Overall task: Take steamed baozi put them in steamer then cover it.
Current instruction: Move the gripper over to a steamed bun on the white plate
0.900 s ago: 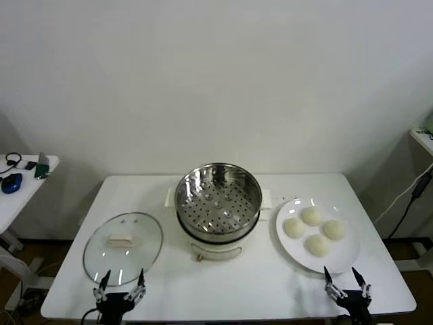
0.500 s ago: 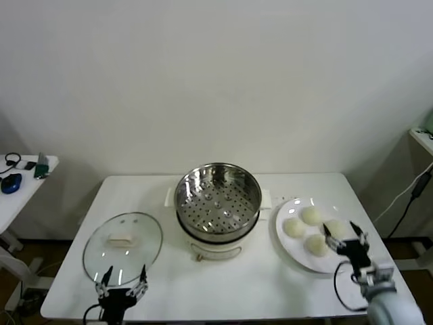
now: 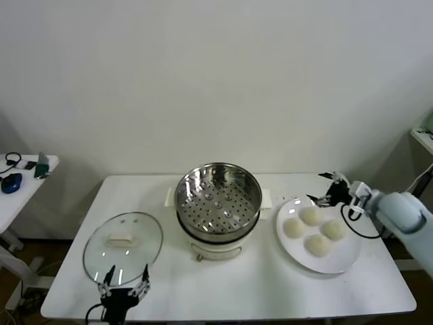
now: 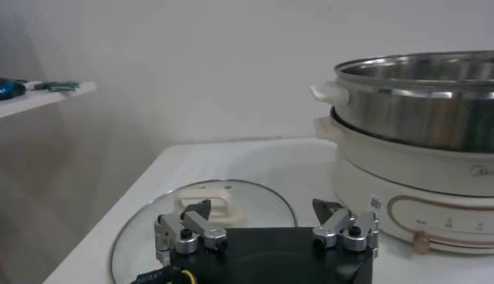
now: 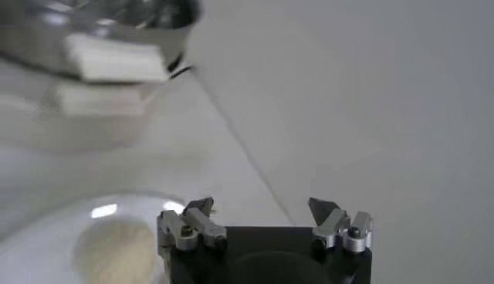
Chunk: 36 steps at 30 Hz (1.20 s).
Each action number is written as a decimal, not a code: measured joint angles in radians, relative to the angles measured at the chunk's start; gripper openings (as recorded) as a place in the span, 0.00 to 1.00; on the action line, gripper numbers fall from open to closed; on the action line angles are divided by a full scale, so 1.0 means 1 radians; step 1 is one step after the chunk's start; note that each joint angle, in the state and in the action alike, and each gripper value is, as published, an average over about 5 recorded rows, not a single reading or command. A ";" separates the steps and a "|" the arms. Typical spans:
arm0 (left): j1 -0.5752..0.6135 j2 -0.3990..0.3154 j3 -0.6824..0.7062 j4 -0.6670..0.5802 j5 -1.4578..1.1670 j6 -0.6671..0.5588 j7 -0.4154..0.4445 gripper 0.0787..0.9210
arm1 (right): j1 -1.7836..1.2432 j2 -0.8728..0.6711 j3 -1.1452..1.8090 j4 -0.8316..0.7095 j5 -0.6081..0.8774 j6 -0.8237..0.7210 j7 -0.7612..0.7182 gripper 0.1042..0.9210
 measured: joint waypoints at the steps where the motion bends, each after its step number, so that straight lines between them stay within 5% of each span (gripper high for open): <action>1: 0.000 0.000 0.002 0.001 0.002 -0.001 0.000 0.88 | 0.066 0.000 -0.067 -0.018 -0.006 0.010 -0.040 0.88; 14: 0.003 0.000 -0.001 0.008 0.010 -0.020 0.004 0.88 | 0.520 0.121 -0.665 -0.233 -0.015 0.024 -0.254 0.88; 36: 0.003 -0.005 -0.004 0.049 0.009 -0.045 -0.001 0.88 | 0.399 0.404 -0.649 -0.589 -0.096 0.059 -0.243 0.88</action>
